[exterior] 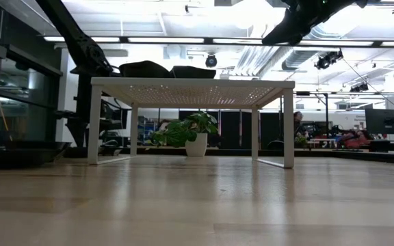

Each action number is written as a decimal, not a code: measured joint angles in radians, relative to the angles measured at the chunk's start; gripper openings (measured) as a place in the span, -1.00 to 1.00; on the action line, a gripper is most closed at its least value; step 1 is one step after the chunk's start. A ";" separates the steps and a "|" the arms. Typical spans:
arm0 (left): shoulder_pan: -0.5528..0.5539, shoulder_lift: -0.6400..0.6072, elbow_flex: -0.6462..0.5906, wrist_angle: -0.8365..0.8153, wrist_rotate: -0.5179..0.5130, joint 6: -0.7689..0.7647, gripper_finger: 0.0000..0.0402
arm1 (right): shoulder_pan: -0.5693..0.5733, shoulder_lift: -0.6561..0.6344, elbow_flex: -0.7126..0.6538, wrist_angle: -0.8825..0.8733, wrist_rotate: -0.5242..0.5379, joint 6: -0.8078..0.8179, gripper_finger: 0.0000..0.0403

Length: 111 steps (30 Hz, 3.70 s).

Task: Pick & Place Mini shaped plates
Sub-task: Stack the square plate on top of the square plates on the shelf

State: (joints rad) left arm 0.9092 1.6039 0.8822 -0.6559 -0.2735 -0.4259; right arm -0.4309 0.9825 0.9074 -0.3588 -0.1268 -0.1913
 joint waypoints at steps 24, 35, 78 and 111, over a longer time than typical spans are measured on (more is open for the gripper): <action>-0.001 0.050 0.003 0.010 0.015 0.005 -0.65 | 0.000 0.000 0.000 -0.003 0.000 -0.011 -0.90; 0.000 0.049 0.002 0.011 -0.003 0.046 -0.80 | 0.000 0.000 0.000 -0.004 0.000 -0.008 -0.92; -0.094 -0.275 0.001 0.008 -0.057 0.548 -0.98 | 0.000 0.000 0.000 -0.048 0.000 0.010 -0.90; -0.343 -0.602 0.002 0.287 0.365 1.485 -0.98 | 0.000 0.000 0.000 -0.031 0.007 -0.026 -0.85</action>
State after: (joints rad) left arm 0.5662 1.0023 0.8845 -0.3691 0.0916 1.0587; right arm -0.4313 0.9821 0.9073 -0.3901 -0.1202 -0.2173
